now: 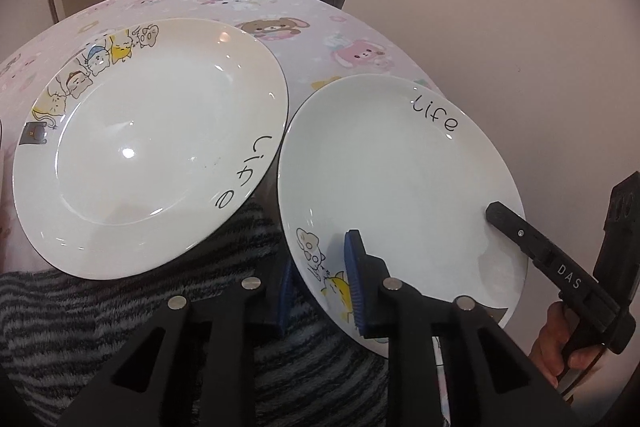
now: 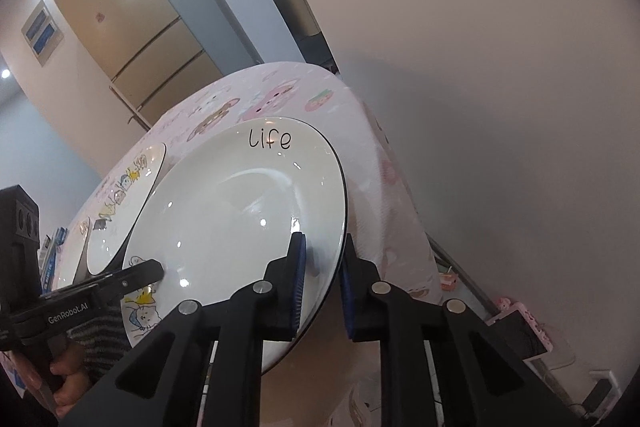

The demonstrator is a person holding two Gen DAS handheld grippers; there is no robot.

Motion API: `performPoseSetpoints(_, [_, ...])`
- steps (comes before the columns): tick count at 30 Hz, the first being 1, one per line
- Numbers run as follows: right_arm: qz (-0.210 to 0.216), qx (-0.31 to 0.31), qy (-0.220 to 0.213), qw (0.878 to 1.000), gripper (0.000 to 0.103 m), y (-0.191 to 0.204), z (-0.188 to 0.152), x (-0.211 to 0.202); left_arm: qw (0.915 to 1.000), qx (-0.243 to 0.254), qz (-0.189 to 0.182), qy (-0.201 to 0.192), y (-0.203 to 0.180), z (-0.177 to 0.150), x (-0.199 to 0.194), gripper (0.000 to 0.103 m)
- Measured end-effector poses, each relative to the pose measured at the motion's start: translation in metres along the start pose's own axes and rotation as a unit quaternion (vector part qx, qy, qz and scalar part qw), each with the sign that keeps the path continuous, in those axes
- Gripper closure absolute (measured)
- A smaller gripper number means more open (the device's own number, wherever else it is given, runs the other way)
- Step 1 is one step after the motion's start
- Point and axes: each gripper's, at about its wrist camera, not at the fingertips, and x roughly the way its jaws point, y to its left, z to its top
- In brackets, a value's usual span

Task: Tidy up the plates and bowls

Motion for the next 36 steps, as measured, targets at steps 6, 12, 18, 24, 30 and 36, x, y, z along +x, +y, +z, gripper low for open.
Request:
performPoseSetpoints(6, [-0.01, -0.002, -0.013, 1.0, 0.085, 0.011, 0.004, -0.014, 0.9995, 0.026, 0.006, -0.019, -0.008, -0.005, -0.018, 0.081])
performPoseSetpoints(12, [-0.018, -0.028, -0.043, 0.999, 0.085, 0.032, 0.01, -0.041, 0.9993, 0.007, -0.007, -0.036, -0.003, -0.002, -0.035, 0.081])
performPoseSetpoints(18, [0.028, -0.042, -0.066, 0.997, 0.084, 0.062, 0.023, -0.067, 0.9951, 0.026, 0.028, -0.092, -0.007, 0.002, -0.086, 0.081])
performPoseSetpoints(24, [0.081, -0.105, -0.092, 0.987, 0.084, 0.136, 0.034, -0.086, 0.9856, 0.0, 0.068, -0.155, 0.025, 0.001, -0.159, 0.08])
performPoseSetpoints(30, [0.127, -0.117, -0.102, 0.98, 0.084, 0.198, 0.032, -0.098, 0.975, -0.038, 0.092, -0.199, 0.069, -0.01, -0.217, 0.08])
performPoseSetpoints(36, [0.145, -0.17, -0.099, 0.97, 0.084, 0.264, 0.017, -0.103, 0.9646, -0.07, 0.123, -0.223, 0.11, -0.022, -0.257, 0.08])
